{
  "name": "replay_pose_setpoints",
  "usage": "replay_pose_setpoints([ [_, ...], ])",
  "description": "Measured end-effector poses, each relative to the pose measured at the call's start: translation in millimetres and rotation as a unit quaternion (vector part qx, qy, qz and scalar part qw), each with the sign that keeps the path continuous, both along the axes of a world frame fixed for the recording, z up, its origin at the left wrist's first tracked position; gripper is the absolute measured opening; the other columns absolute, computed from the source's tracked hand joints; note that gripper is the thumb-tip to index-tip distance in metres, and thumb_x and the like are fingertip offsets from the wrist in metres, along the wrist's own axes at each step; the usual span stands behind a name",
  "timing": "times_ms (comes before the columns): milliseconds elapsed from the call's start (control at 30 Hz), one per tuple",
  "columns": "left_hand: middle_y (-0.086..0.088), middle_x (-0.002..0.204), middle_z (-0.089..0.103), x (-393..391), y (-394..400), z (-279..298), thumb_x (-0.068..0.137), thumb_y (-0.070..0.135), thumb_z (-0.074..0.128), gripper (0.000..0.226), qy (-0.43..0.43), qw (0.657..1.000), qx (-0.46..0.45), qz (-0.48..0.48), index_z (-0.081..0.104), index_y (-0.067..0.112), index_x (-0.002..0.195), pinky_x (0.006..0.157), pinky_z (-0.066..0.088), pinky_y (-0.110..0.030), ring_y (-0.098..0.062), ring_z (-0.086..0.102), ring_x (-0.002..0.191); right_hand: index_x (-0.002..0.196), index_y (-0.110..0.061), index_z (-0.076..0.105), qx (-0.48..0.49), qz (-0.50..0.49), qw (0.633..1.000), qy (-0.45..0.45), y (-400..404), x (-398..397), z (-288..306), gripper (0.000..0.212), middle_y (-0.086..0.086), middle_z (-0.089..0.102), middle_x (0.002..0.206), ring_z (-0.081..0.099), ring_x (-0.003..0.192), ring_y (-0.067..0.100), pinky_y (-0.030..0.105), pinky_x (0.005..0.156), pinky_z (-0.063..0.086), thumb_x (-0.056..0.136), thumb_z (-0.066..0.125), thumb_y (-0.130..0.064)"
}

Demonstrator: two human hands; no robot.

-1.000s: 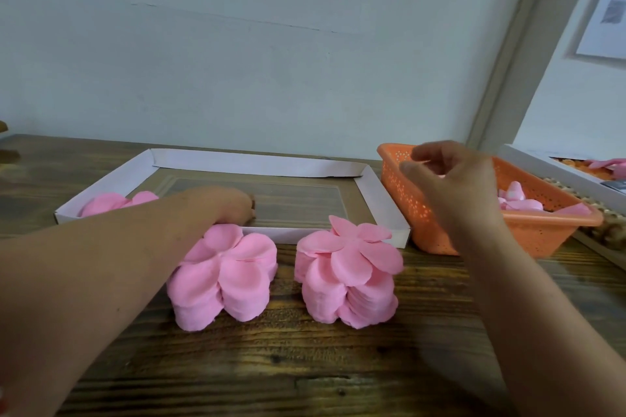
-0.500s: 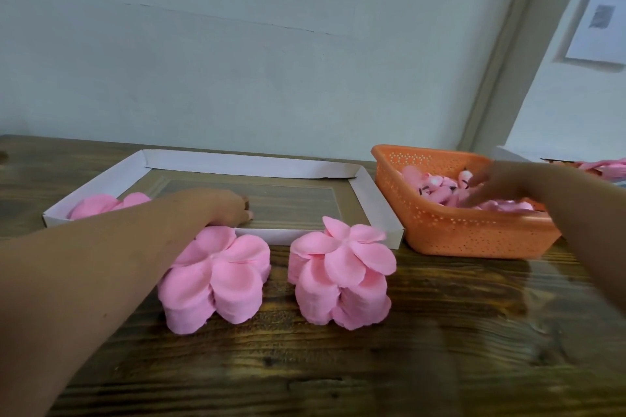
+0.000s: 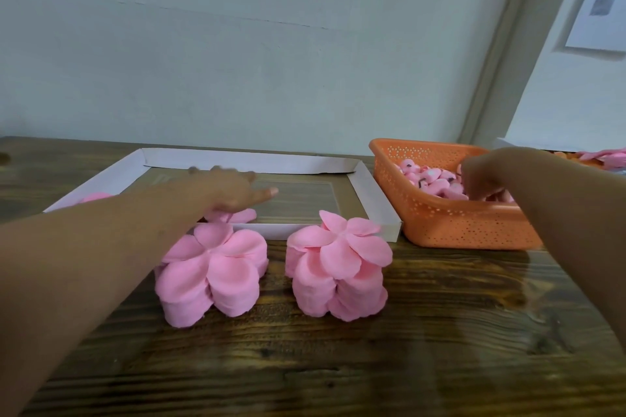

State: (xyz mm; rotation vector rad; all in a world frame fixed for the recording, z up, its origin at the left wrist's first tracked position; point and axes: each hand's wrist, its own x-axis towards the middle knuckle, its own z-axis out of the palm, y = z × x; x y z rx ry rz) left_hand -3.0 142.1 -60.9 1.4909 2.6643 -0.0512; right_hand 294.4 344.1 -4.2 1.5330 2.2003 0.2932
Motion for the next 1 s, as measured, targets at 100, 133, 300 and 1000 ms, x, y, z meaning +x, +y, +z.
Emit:
replay_pose_setpoints([
  [100,-0.007,0.110,0.062,29,7,22,0.093,0.062,0.035,0.062,0.080,0.990,0.094,-0.069,0.063,0.011,0.115,0.091,0.043,-0.039,-0.029,0.054,0.111,0.122,-0.003,0.050,0.011,0.004,1.000,-0.011,-2,1,-6,0.036,0.003,0.056,0.092,0.049,0.063,0.007,0.019,0.052,0.048,0.088,0.055,-0.011],
  [133,-0.006,0.092,0.062,43,9,27,0.093,0.059,0.040,0.059,0.054,0.988,0.115,-0.090,0.067,0.007,0.101,0.081,0.046,-0.035,-0.028,0.058,0.098,0.123,-0.003,0.048,0.015,0.008,1.000,-0.014,-2,0,-7,0.036,0.002,0.053,0.087,0.048,0.062,0.007,0.018,0.050,0.045,0.087,0.054,-0.009],
  [300,0.003,0.059,0.057,98,16,37,0.085,0.055,0.058,0.047,-0.138,0.982,0.077,-0.098,0.062,0.015,0.061,0.059,0.039,-0.026,-0.016,0.049,0.058,0.116,-0.003,0.054,0.034,0.002,0.999,0.010,4,3,-9,0.034,0.002,0.057,0.081,0.054,0.058,0.009,0.018,0.033,0.036,0.083,0.060,-0.011],
  [1000,-0.006,0.074,0.047,116,-4,41,0.089,0.010,0.050,0.011,-0.101,0.979,0.133,-0.119,0.057,0.008,0.080,0.049,0.026,-0.023,-0.022,0.038,0.067,0.109,-0.006,0.057,0.052,0.023,0.989,0.136,18,13,-20,0.031,0.002,0.057,0.077,0.056,0.066,0.014,0.027,0.062,0.048,0.079,0.062,-0.011],
])
